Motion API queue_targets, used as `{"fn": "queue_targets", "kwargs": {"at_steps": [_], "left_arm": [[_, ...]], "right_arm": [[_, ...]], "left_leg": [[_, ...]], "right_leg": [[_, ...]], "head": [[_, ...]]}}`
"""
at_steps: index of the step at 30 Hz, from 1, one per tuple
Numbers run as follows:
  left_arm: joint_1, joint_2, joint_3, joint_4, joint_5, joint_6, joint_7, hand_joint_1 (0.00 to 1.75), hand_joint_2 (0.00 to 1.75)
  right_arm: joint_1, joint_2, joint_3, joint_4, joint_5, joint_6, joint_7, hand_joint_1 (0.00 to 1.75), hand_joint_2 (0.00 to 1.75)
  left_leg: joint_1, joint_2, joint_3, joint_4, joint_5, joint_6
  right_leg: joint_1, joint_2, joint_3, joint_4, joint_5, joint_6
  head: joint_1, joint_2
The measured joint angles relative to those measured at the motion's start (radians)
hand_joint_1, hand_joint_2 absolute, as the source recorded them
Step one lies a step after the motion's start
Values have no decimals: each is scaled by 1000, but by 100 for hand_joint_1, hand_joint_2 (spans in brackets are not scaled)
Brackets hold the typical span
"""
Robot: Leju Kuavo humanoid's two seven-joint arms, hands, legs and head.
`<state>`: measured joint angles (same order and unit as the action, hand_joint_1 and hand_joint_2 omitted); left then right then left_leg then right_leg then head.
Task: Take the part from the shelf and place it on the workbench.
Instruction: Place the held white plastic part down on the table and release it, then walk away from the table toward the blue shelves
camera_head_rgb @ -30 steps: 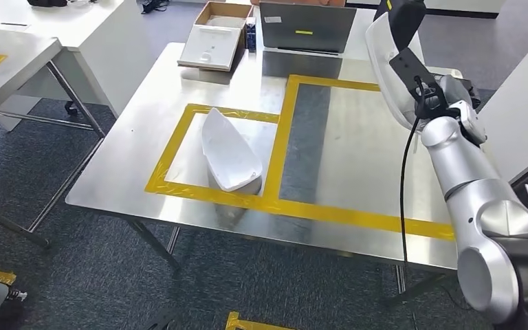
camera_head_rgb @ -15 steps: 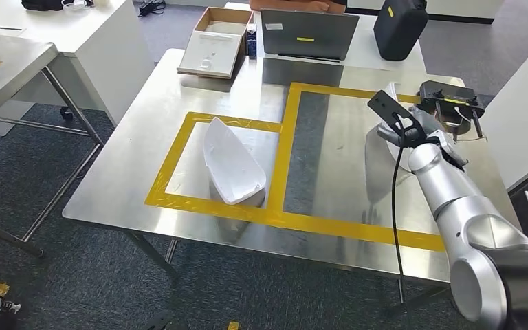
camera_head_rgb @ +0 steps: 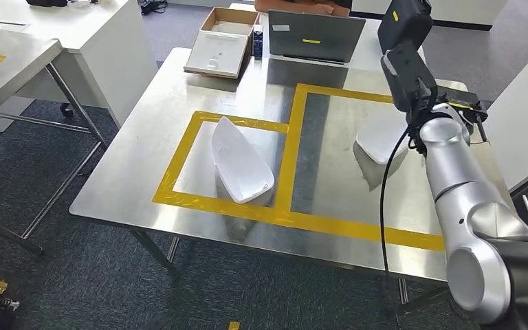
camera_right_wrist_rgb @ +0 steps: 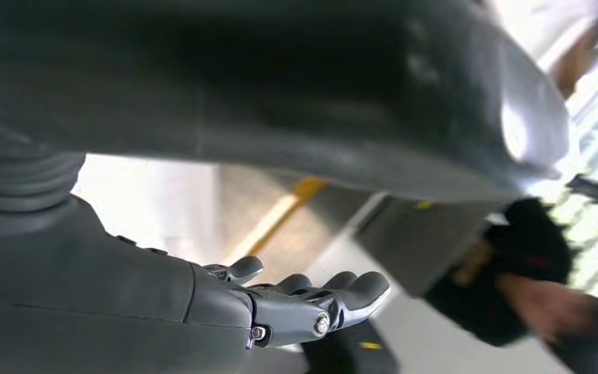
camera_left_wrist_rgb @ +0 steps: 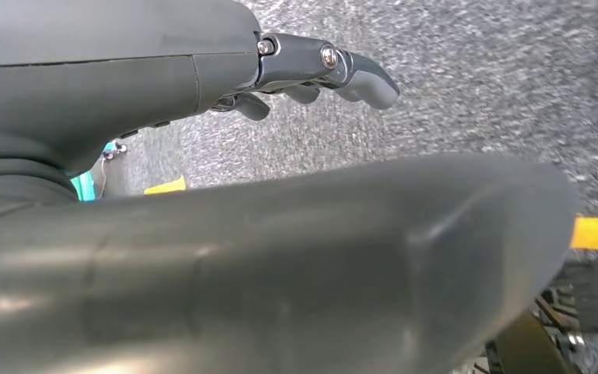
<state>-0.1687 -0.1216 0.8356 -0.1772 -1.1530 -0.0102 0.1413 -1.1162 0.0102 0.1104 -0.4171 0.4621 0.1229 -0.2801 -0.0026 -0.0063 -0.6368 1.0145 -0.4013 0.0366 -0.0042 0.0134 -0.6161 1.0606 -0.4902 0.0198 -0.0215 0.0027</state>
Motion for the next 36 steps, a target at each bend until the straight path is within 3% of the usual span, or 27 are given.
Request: {"fn": "queue_targets", "kwargs": {"at_steps": [3,4,5,6,9,10,13,14,15,18,19,20,21,23,25,26,28,29,30,33,34,35,36], "left_arm": [[16,1,11,0,13,20,-9,0,0],[24,1,14,0,17,24,-13,0,0],[31,0,17,1,21,29,-17,0,0],[39,-1,21,1,25,32,-22,0,0],[59,-6,32,2,38,46,-36,0,0],[64,-8,37,2,43,50,-41,0,0],[77,-13,47,2,47,56,-47,0,0],[81,-14,49,2,42,56,-45,0,0],[84,-15,50,3,34,54,-43,0,0],[85,-17,50,3,7,44,-35,0,0],[84,-16,50,2,0,42,-34,0,0],[83,-15,49,2,-5,41,-32,0,0],[83,-13,49,1,-7,41,-30,0,0],[80,-10,49,0,-6,44,-32,0,0],[74,-7,49,-2,1,46,-42,0,0],[71,-6,49,-3,4,47,-49,0,0],[66,-6,49,-3,6,46,-59,0,0],[63,-6,49,-3,6,45,-63,0,0],[60,-7,49,-3,5,44,-66,0,0],[59,-8,49,-3,1,43,-72,0,0],[59,-9,48,-3,-2,42,-73,0,0],[60,-11,47,-3,-4,42,-73,0,0],[60,-13,45,-3,-7,42,-72,0,0]], "right_arm": [[44,-1,-10,-161,-204,59,-36,0,0],[74,-7,-9,-234,-272,63,-36,0,0],[109,-17,-6,-308,-332,60,-38,0,0],[145,-31,-2,-385,-388,53,-48,0,0],[263,-80,12,-611,-505,23,-120,0,0],[311,-94,14,-681,-525,11,-149,0,0],[477,-117,16,-879,-539,-31,-217,0,0],[535,-118,16,-940,-532,-46,-235,0,0],[589,-118,15,-994,-521,-61,-251,0,0],[747,-118,9,-1130,-475,-92,-303,0,0],[800,-118,2,-1173,-458,-97,-323,0,0],[853,-118,-7,-1213,-446,-98,-341,0,0],[902,-118,-17,-1248,-437,-94,-357,0,0],[976,-118,-38,-1304,-432,-72,-379,0,0],[1023,-117,-56,-1339,-433,-47,-395,0,0],[1040,-116,-62,-1348,-432,-38,-402,0,0],[1070,-115,-75,-1358,-428,-30,-412,0,0],[1085,-115,-82,-1361,-426,-30,-415,0,0],[1100,-115,-90,-1364,-424,-32,-418,0,0],[1145,-113,-113,-1376,-419,-46,-420,0,0],[1160,-112,-121,-1380,-417,-52,-420,0,0],[1174,-110,-129,-1383,-415,-59,-420,0,0],[1185,-107,-138,-1387,-414,-66,-419,0,0]], "left_leg": [[2,2,-9,-1,7,4],[2,2,-13,0,10,3],[3,1,-18,2,13,1],[4,0,-24,4,16,-2],[5,-4,-35,11,26,-16],[5,-5,-36,12,30,-23],[7,-5,-34,8,38,-44],[7,-3,-39,15,24,-50],[7,-2,-48,40,-9,-55],[11,1,-89,210,-156,-66],[12,1,-91,261,-178,-69],[12,1,-80,284,-177,-70],[12,2,-51,271,-159,-70],[12,0,50,149,-128,-64],[8,-2,131,31,-133,-56],[6,-3,143,7,-142,-51],[5,-2,137,-3,-132,-37],[6,1,130,-6,-123,-28],[8,4,122,-10,-111,-19],[9,9,87,-11,-74,-8],[8,10,72,-8,-63,-8],[8,11,56,-5,-53,-9],[8,12,39,-1,-44,-11]], "right_leg": [[-5,-5,-68,192,-112,7],[-6,-5,-79,233,-127,9],[-8,-6,-70,234,-122,10],[-9,-7,-41,194,-101,9],[-5,-13,77,-3,-37,-1],[-2,-14,93,-34,-30,-6],[2,-13,85,-48,-18,-26],[0,-13,81,-50,-10,-34],[-3,-14,73,-53,0,-42],[-4,-16,44,-54,27,-53],[-3,-18,33,-53,36,-52],[-3,-20,22,-51,43,-51],[-3,-23,10,-49,51,-49],[-3,-23,-13,-42,65,-43],[-3,-22,-24,-39,79,-33],[-3,-21,-25,-40,85,-27],[-4,-19,-24,-45,98,-13],[-5,-17,-29,-41,90,-6],[-6,-15,-38,-22,63,0],[-9,-13,-81,137,-87,11],[-9,-13,-89,194,-112,14],[-9,-13,-84,228,-114,14],[-9,-13,-63,228,-95,14]], "head": [[2,0],[2,0],[2,0],[2,0],[1,0],[2,0],[2,0],[2,0],[1,0],[-2,0],[-2,0],[-2,0],[-2,0],[-3,0],[-2,0],[-3,0],[-4,0],[-4,0],[-3,0],[1,0],[1,0],[1,0],[2,0]]}}
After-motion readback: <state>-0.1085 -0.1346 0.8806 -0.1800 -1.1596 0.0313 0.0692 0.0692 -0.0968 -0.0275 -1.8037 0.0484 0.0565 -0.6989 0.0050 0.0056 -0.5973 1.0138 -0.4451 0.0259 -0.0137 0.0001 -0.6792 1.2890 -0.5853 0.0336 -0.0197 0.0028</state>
